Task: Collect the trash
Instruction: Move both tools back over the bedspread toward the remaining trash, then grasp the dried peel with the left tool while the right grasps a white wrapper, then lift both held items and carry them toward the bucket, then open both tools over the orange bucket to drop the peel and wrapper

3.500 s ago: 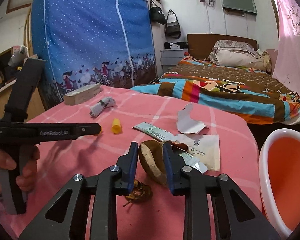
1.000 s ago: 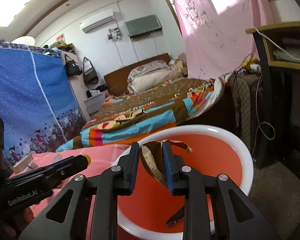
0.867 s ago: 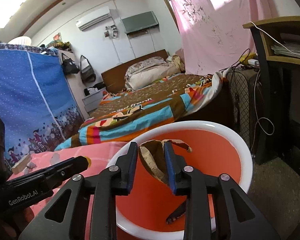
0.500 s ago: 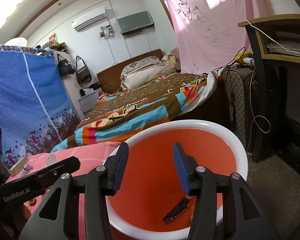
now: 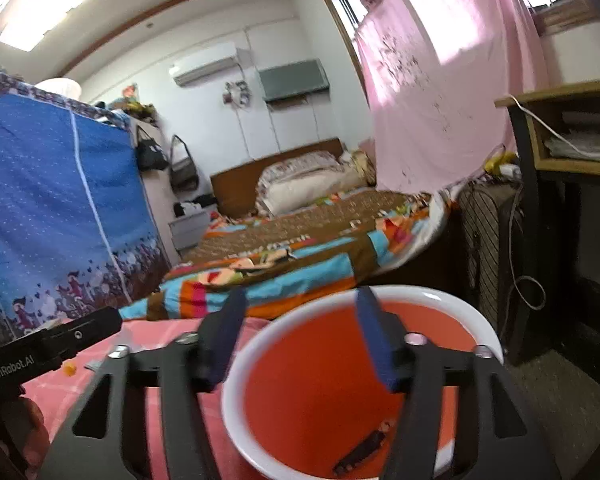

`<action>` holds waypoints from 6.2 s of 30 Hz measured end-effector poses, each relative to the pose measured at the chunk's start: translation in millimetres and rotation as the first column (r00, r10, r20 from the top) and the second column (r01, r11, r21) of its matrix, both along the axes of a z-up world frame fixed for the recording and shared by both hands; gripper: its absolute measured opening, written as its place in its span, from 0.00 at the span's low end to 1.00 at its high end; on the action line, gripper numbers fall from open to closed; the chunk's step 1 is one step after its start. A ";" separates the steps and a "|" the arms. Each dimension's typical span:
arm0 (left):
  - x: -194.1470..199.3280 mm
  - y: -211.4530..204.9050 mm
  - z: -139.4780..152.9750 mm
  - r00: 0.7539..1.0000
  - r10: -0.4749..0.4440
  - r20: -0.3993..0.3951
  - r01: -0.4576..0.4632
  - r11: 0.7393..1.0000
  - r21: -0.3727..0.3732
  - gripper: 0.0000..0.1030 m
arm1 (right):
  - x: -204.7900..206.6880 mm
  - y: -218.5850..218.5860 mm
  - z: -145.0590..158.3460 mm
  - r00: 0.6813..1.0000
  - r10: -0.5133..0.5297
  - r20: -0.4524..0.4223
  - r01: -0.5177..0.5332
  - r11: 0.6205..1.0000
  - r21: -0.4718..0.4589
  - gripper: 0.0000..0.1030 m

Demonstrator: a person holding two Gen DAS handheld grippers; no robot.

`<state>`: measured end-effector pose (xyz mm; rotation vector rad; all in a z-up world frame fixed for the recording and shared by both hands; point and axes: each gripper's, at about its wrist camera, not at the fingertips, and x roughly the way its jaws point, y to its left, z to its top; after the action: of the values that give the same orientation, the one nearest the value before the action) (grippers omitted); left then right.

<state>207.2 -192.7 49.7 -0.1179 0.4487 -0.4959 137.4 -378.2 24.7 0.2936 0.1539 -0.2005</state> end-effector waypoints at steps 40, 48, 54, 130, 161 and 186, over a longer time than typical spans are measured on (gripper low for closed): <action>-62.0 146.4 -10.2 0.899 0.334 0.284 -0.352 0.936 0.013 1.00 | -3.4 129.5 9.0 0.930 0.335 0.151 -0.269 0.900 -0.342 1.00; -42.2 134.4 -22.3 0.952 0.260 0.160 -0.279 0.954 0.114 1.00 | 10.4 127.8 -2.7 0.928 0.371 0.027 -0.344 0.884 -0.318 0.88; -25.5 118.1 -38.7 0.988 0.153 0.007 -0.152 0.971 0.185 0.86 | 24.7 125.4 -13.5 0.916 0.393 -0.078 -0.399 0.879 -0.261 0.75; -27.1 104.0 2.4 0.981 0.147 0.128 -0.155 0.986 0.057 0.31 | 9.2 141.3 2.0 0.897 0.441 0.012 -0.407 0.839 -0.361 0.20; -24.8 -52.7 0.3 0.972 -0.217 0.090 0.208 0.973 0.099 0.32 | -26.1 4.9 6.7 0.993 0.037 0.112 -0.024 0.993 -0.120 0.20; 6.0 -90.6 -34.6 0.951 -0.215 -0.223 0.234 0.970 0.061 0.42 | -7.1 -26.1 -18.3 0.994 -0.039 -0.099 0.038 0.999 -0.020 0.23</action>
<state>213.2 -283.3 15.1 -0.0365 0.6997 -0.6905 130.3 -404.3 6.4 0.2688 0.2451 -0.2549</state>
